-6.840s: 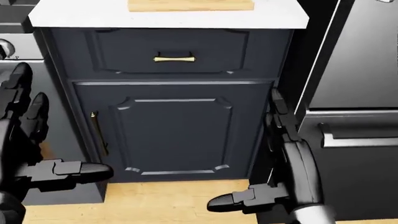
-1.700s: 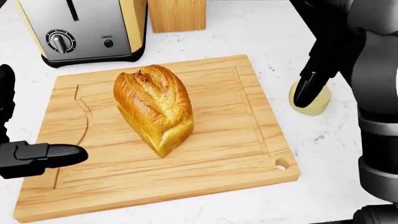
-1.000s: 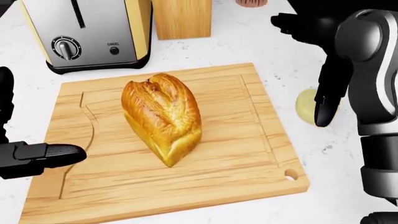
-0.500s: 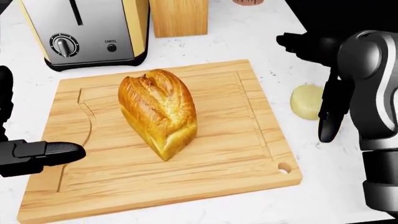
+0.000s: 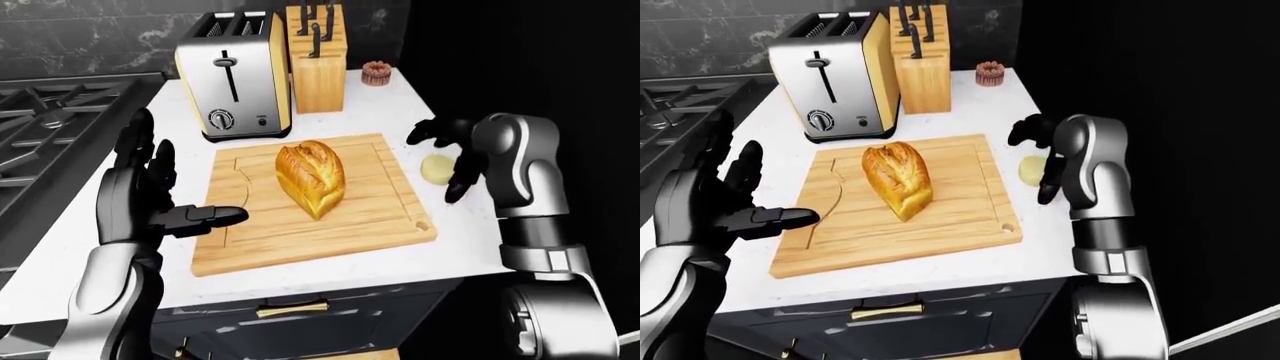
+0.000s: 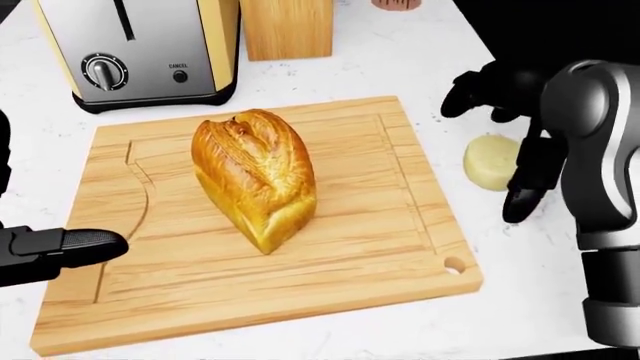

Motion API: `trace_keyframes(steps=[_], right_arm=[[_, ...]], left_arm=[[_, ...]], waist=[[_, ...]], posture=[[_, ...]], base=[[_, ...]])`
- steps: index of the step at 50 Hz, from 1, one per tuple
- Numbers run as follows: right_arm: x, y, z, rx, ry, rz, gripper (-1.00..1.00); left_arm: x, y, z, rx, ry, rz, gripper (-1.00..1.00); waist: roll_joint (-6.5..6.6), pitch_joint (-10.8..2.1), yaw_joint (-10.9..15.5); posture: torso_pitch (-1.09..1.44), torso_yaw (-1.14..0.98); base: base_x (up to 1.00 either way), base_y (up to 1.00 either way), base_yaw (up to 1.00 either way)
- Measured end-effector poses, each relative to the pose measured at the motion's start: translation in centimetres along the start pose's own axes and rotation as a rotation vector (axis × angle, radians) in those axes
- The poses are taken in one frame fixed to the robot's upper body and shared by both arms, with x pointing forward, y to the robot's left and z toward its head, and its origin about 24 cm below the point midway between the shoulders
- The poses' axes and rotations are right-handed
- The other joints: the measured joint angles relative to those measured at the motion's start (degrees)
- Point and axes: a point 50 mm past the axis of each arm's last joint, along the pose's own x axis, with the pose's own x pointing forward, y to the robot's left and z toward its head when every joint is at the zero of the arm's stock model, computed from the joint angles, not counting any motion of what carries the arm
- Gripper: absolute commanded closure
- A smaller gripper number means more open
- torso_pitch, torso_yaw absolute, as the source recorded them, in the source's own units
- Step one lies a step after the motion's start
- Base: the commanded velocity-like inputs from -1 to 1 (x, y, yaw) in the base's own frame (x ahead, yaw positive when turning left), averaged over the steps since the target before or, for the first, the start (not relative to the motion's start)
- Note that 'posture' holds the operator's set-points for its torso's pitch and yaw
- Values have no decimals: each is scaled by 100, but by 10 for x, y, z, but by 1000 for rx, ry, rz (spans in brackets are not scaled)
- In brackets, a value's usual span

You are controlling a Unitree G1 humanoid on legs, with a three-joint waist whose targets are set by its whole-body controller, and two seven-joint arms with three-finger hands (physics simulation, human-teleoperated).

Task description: Pick up the wedge of cheese and place it on the slice of bread to prepare a simple cheese on bread dish.

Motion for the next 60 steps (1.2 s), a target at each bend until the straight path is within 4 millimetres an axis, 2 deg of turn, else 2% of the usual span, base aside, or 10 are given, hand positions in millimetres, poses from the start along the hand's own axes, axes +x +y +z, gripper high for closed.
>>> trace_keyframes(steps=[2,12,19,26,32,33,39,44,52,60], right_arm=[[1,1,0,-1,-1,1,-33],[3,1,0,-15,0,-15,-29],[7,-2,0,-30,6,-48,7],[7,-4,0,-48,16,-80,25],[7,-5,0,-47,18,-75,60],[7,-6,0,-48,18,-72,70],[2,-11,1,-49,21,-29,98],[-7,-25,5,-50,16,-40,100],[-39,-59,20,-63,-27,-149,100],[-63,-75,48,-107,-92,-185,100]], left_arm=[[0,0,0,0,1,1,-100],[0,-1,0,0,-3,-2,-100],[0,-1,1,0,-4,-3,-100],[-1,0,0,0,-3,1,-100],[-1,0,0,-1,-3,0,-100],[-1,0,0,-1,-4,1,-100],[-1,1,1,-2,-4,2,-100],[0,1,3,-4,-8,-1,-100],[-1,2,4,-7,-10,0,-100],[-2,1,5,-7,-11,1,-100]], waist=[[-6,-7,-2],[-30,-24,2],[-36,-32,16],[-27,-38,44],[-25,-58,58],[-23,-55,58],[14,-3,47],[61,42,23],[56,60,-9],[66,127,-30]], posture=[[0,0],[0,0],[0,0],[0,0],[0,0],[0,0],[0,0],[0,0],[0,0],[0,0]], base=[[0,0,0],[0,0,0],[0,0,0],[0,0,0],[0,0,0],[0,0,0],[0,0,0],[0,0,0],[0,0,0],[0,0,0]])
